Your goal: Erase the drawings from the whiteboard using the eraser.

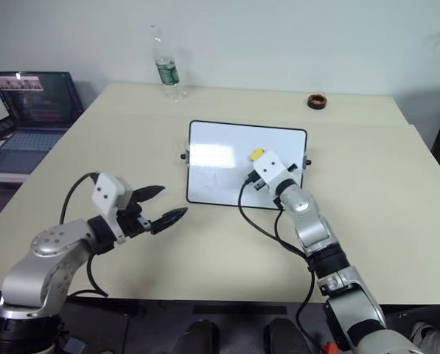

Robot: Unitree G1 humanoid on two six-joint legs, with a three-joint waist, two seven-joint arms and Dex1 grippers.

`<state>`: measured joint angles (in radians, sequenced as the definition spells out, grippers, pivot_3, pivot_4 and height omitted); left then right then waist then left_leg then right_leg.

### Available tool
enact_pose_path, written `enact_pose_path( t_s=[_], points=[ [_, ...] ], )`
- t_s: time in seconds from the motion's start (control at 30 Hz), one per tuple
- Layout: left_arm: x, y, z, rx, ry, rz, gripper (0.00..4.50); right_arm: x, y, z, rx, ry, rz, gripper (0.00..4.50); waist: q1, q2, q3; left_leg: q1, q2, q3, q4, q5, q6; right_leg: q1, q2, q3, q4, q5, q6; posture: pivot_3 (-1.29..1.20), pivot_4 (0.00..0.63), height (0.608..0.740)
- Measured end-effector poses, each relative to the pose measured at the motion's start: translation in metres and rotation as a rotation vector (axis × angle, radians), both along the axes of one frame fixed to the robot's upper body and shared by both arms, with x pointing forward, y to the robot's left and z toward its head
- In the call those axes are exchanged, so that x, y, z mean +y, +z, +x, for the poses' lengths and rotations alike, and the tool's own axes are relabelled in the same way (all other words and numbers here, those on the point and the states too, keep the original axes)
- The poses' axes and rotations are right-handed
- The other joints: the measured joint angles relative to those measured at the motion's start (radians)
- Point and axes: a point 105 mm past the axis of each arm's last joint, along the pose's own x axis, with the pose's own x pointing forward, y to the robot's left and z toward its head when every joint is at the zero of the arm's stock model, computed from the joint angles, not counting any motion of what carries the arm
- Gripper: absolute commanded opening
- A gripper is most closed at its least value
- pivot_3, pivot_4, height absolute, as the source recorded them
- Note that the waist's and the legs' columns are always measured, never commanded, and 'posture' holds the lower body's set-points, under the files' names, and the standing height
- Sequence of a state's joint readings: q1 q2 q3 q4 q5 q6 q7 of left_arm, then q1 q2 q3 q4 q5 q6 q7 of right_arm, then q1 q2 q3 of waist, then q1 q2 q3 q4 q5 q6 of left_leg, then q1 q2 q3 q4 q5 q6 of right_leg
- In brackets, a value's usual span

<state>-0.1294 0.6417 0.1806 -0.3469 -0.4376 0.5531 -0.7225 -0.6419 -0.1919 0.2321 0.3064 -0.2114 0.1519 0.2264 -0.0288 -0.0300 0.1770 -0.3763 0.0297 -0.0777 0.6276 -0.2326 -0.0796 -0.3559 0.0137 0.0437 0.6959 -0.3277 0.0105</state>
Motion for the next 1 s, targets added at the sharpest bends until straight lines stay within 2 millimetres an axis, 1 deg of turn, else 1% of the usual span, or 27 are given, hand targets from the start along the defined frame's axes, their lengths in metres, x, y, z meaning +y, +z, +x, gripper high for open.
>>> enact_pose_path(
  t_s=[0.13,0.23,0.3,0.4,0.53,0.67,0.7,0.77,0.87,1.0],
  points=[
    [0.0,0.0,0.0,0.0,0.001,0.0,4.5,0.0,-0.01,-0.006,0.059,0.027,0.0,1.0,-0.001,-0.001,-0.001,0.001,0.0,0.0,0.0,0.0,0.0,0.001,0.0,0.0,0.0,0.0,0.0,0.0,0.15,0.74],
    [0.0,-0.001,0.0,0.004,0.003,0.0,4.5,0.003,-0.022,-0.017,0.128,0.069,0.007,1.0,-0.003,-0.003,-0.003,0.003,0.001,0.0,-0.001,0.0,0.0,0.002,0.0,0.001,0.0,0.0,0.0,0.0,0.15,0.74],
    [0.001,-0.002,-0.001,0.006,0.007,0.0,4.5,0.005,-0.03,-0.024,0.158,0.102,-0.019,1.0,-0.004,-0.002,-0.003,0.004,0.001,0.0,-0.001,0.0,0.0,0.002,0.0,0.001,0.0,0.0,0.0,0.0,0.15,0.74],
    [0.003,-0.004,-0.001,0.012,0.019,0.0,4.5,0.005,-0.035,-0.032,0.181,0.118,-0.03,1.0,-0.004,-0.002,-0.002,0.004,0.002,0.0,-0.001,0.0,0.0,0.002,0.0,0.001,0.0,-0.001,-0.001,0.0,0.15,0.74],
    [0.006,-0.002,0.0,0.002,0.043,-0.01,4.5,0.005,-0.026,-0.035,0.196,0.12,0.033,1.0,-0.003,0.0,0.0,-0.001,0.002,0.0,-0.002,0.0,0.0,-0.002,0.0,0.001,-0.001,-0.001,-0.001,0.0,0.15,0.74],
    [0.016,0.005,0.002,-0.029,0.102,-0.033,4.5,0.001,-0.015,-0.043,0.218,0.157,0.142,1.0,-0.003,0.001,0.001,-0.02,0.001,0.0,-0.001,0.0,0.0,-0.02,0.0,0.0,0.0,0.0,-0.001,0.0,0.15,0.74],
    [0.019,0.007,0.003,-0.035,0.117,-0.035,4.5,0.001,-0.013,-0.049,0.23,0.194,0.169,1.0,-0.002,0.001,0.001,-0.023,0.001,0.0,-0.001,0.0,0.0,-0.023,0.0,-0.001,0.0,0.002,-0.004,0.0,0.15,0.74],
    [0.028,0.006,0.001,-0.035,0.15,-0.033,4.5,0.007,-0.004,-0.07,0.236,0.33,0.205,1.0,-0.003,0.003,0.003,-0.025,0.002,0.0,-0.002,-0.002,-0.002,-0.024,-0.001,-0.001,-0.001,0.001,-0.003,0.0,0.15,0.74],
    [0.034,0.005,0.0,-0.033,0.173,-0.034,4.5,0.011,0.012,-0.095,0.229,0.477,0.199,1.0,-0.003,0.004,0.005,-0.025,0.002,0.0,-0.004,-0.004,-0.003,-0.024,-0.001,-0.001,-0.005,-0.001,-0.003,0.0,0.15,0.74],
    [0.041,0.009,-0.001,-0.05,0.2,-0.042,4.5,0.008,0.015,-0.113,0.256,0.553,0.18,1.0,-0.004,0.004,0.006,-0.025,0.001,0.0,-0.004,-0.004,-0.003,-0.023,-0.001,-0.001,-0.006,-0.001,-0.003,0.0,0.15,0.74]
  ],
)
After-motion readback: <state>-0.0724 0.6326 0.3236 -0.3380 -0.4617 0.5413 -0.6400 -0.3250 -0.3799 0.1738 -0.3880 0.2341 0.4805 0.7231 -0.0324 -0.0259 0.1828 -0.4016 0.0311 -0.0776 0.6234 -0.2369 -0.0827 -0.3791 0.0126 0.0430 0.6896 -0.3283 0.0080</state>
